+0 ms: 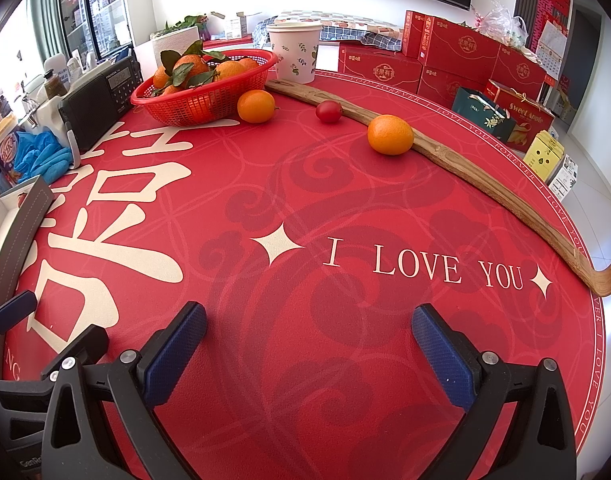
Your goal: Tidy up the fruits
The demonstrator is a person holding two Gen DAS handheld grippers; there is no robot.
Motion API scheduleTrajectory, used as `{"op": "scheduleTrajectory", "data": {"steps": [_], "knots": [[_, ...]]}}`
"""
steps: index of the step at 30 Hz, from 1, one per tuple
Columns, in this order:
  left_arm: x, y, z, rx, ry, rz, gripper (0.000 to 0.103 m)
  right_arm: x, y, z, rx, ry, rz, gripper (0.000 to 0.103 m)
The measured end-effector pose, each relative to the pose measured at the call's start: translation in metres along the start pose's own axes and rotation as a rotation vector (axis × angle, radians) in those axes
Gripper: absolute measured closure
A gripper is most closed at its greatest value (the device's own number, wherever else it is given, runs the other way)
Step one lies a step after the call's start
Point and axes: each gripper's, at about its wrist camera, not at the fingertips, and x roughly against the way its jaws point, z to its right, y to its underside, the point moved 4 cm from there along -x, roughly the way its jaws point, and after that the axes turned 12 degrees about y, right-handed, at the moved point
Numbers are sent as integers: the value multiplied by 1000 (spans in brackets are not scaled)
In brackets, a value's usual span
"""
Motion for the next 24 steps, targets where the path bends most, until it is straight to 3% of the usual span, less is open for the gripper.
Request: {"op": "scheduleTrajectory", "data": {"steps": [24], "knots": [[0,0,0,0,0,0,0,-8,-10,-1,3,-6,-3,0]]}}
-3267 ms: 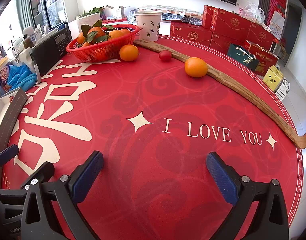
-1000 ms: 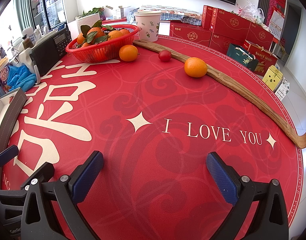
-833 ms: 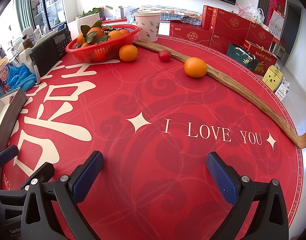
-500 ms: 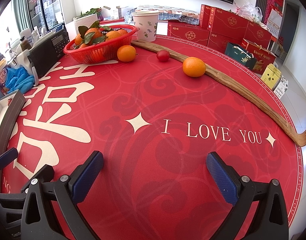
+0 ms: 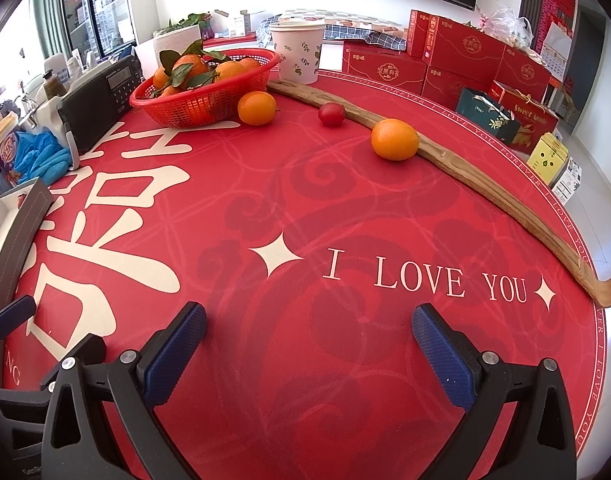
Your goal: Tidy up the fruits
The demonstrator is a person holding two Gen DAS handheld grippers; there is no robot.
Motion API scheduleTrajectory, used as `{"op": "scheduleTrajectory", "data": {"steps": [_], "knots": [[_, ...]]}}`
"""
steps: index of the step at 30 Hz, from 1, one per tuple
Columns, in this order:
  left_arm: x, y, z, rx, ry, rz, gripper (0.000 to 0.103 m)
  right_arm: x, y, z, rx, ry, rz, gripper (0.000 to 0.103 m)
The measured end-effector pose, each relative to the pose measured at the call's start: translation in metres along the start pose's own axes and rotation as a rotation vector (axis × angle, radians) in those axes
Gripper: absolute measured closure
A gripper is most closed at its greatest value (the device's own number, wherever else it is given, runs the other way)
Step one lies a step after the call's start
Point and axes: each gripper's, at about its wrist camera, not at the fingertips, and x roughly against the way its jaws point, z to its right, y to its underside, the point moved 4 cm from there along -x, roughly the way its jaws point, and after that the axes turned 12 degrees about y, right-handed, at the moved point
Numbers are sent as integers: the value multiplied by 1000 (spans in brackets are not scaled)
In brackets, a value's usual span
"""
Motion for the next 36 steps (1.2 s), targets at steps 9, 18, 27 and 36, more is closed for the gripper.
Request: {"op": "scheduleTrajectory", "data": {"steps": [9,18,27,36], "knots": [[0,0,0,0,0,0,0,-31,-39,19,-66,43,-17,0],[0,0,0,0,0,0,0,-52,-86,49,-150,113,2,0],[0,0,0,0,0,1,0,-61,-102,39,-87,194,36,63],[-2,-5,13,-48,62,-14,6,-16,-47,62,-173,-12,19,63]]}}
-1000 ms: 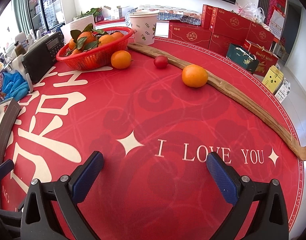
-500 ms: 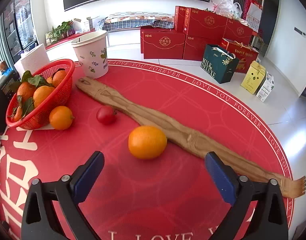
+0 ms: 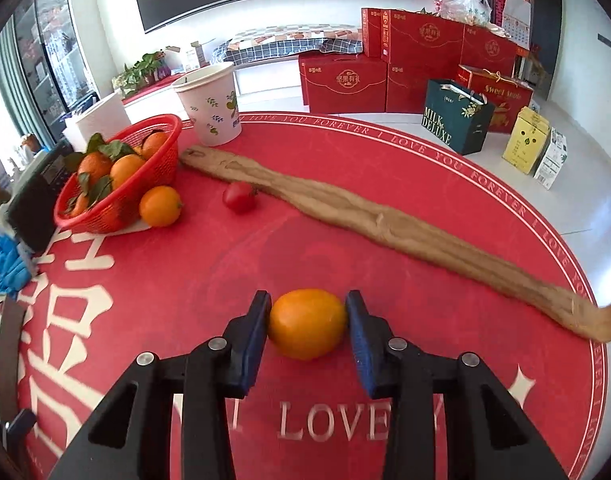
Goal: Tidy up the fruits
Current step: 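Lower the left gripper onto the red cherry tomato and close it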
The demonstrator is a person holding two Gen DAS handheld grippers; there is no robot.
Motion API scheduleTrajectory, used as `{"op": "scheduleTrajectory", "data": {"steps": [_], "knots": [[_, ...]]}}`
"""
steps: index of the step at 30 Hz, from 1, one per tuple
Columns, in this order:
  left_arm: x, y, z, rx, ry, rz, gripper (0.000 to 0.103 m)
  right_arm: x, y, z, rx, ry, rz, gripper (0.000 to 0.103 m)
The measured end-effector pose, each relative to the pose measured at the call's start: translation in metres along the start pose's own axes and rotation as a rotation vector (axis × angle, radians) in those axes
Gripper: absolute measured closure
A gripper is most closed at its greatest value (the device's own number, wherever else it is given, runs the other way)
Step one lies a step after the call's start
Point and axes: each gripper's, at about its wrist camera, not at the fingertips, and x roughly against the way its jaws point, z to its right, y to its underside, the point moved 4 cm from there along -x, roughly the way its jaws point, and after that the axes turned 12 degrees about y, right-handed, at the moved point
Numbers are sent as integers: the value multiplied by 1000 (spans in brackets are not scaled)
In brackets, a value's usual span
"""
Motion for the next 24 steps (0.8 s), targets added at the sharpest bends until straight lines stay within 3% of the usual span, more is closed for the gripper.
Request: {"op": "scheduleTrajectory", "data": {"steps": [3,5,10,15,16,18,19,22,24], "knots": [[-1,-18,22,-12,70,-28,8,18,19,15,12,-42,-14,63],[-1,-40,45,-85,88,-15,8,26,25,27,20,-49,2,63],[-26,-94,98,-271,34,30,9,28,31,52,-2,-92,-9,63],[-73,-127,124,-332,15,25,19,24,43,61,40,-104,-38,63],[-82,-132,126,-338,10,24,19,24,45,61,66,-91,-33,61],[-99,-142,129,-339,-2,23,19,27,51,64,111,-52,-14,42],[-106,-147,130,-336,-5,26,19,30,56,68,118,-44,-5,20],[-131,-159,138,-355,-23,25,19,52,65,78,120,-23,118,19],[-147,-163,140,-354,-49,-1,21,42,69,80,133,23,129,19]]}}
